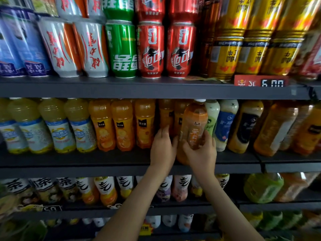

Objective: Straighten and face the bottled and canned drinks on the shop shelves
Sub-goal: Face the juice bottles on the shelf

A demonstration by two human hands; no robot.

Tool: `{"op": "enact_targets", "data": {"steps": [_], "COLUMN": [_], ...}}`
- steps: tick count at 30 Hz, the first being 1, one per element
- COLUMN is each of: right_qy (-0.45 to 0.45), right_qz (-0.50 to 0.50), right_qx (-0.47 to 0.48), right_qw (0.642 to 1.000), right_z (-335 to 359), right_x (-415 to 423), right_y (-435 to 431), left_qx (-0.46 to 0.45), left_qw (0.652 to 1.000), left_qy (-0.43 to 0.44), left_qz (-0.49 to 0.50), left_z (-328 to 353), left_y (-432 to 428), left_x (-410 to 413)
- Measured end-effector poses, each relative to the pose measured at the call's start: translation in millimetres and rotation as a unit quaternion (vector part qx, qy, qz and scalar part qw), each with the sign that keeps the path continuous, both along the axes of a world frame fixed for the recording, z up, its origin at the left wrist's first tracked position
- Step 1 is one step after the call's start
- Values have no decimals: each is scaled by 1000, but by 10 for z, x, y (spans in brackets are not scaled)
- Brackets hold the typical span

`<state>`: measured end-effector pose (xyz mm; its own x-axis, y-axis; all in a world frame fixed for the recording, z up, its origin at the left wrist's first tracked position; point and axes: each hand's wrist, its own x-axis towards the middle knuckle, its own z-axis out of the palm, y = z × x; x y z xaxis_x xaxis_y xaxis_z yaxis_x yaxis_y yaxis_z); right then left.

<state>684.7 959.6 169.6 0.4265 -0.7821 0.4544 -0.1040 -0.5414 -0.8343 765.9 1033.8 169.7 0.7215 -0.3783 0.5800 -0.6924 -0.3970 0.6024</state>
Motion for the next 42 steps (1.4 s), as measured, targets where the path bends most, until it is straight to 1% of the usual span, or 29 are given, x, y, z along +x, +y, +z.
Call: {"op": "enact_targets", "data": {"steps": [3, 5, 7, 9, 11, 14, 18, 24, 26, 29, 32, 34, 37, 39, 42], "right_qy": [-17, -22, -27, -36, -42, -45, -45, -59, -58, -73, -101, -111, -110, -114, -115], "right_qz": [4, 1, -5, -7, -8, -7, -5, -7, -9, -15, -19, -32, -63, -75, -93], "right_qx": [14, 22, 26, 29, 32, 30, 30, 39, 41, 50, 70, 80, 63, 63, 52], "right_qw": [1000, 1000, 999, 999, 999, 999, 999, 998, 997, 996, 992, 990, 990, 989, 988], "right_z": [-27, -57, -73, -76, -77, -67, -68, -91, -85, -62, -46, -50, -46, -59, -71], "right_x": [-82, -124, -147, -166, -183, -204, -210, -191, -175, -185, -261, -348, -521, -665, -925], "right_y": [-26, -48, -72, -99, -119, -125, -121, -91, -71, -27, 3, -27, -141, -258, -481], "left_qx": [-19, -40, -63, -60, -34, 3, -18, -70, -49, -19, -29, -51, -81, -98, -121], "left_qw": [1000, 999, 994, 988, 984, 981, 977, 988, 993, 995, 996, 996, 993, 992, 992], "left_qy": [15, 27, 75, 133, 167, 190, 212, 134, 107, 95, 88, 62, 5, -17, -25], "left_qz": [9, -12, -42, -55, -56, -33, -24, 0, 6, 15, 17, 41, 92, 73, -19], "left_z": [123, 164, 191, 228, 248, 241, 257, 137, 130, 69, 25, 35, 107, 149, 165], "left_y": [-131, -221, -301, -378, -444, -506, -449, -36, 40, 47, 20, 4, -95, -208, -443], "left_x": [29, 75, 132, 165, 180, 190, 184, 259, 298, 314, 238, 131, -125, -357, -731]}}
